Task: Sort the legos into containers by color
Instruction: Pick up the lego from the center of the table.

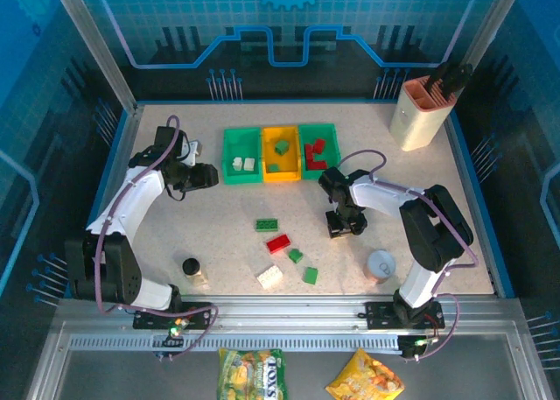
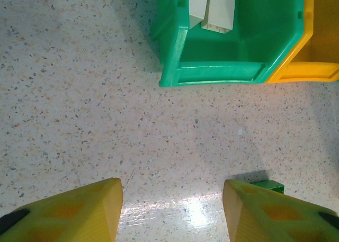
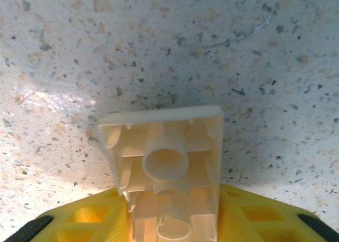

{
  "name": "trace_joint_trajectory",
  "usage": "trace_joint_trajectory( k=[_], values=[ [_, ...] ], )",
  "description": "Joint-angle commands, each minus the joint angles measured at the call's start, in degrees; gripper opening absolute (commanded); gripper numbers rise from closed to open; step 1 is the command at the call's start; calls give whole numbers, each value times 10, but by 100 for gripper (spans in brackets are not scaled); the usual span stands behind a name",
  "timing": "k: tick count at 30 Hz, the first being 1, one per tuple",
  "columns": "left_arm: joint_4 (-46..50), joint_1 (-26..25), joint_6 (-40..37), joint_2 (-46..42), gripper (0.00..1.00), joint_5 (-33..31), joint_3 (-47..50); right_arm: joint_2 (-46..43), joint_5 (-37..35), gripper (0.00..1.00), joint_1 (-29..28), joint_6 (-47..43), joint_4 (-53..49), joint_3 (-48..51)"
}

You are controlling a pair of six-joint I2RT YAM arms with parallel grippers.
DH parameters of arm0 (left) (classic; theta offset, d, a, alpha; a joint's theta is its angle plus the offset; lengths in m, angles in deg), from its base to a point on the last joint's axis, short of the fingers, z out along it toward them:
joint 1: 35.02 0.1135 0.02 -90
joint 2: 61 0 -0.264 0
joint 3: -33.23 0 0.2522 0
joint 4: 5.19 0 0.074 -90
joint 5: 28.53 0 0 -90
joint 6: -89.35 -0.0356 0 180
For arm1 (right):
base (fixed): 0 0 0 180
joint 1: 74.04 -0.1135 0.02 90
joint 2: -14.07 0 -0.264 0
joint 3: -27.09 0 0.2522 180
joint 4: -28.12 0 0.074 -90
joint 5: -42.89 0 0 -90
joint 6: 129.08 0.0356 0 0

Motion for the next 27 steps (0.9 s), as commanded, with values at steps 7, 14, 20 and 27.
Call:
trace_joint_trajectory(
  k=[7, 14, 20, 27],
  values=[
    [-7, 9, -11, 0, 54, 13, 1, -19, -17, 36, -6, 9, -27, -4],
    [-6, 9, -12, 0, 54, 13, 0, -27, -25, 35, -6, 3, -46, -33],
    [-7, 10, -11, -1, 54, 15, 0, -16, -29, 35, -6, -10, -64, -79],
    [-7, 10, -12, -4, 54, 16, 1, 17, -30, 34, -6, -22, -81, -156]
  ],
)
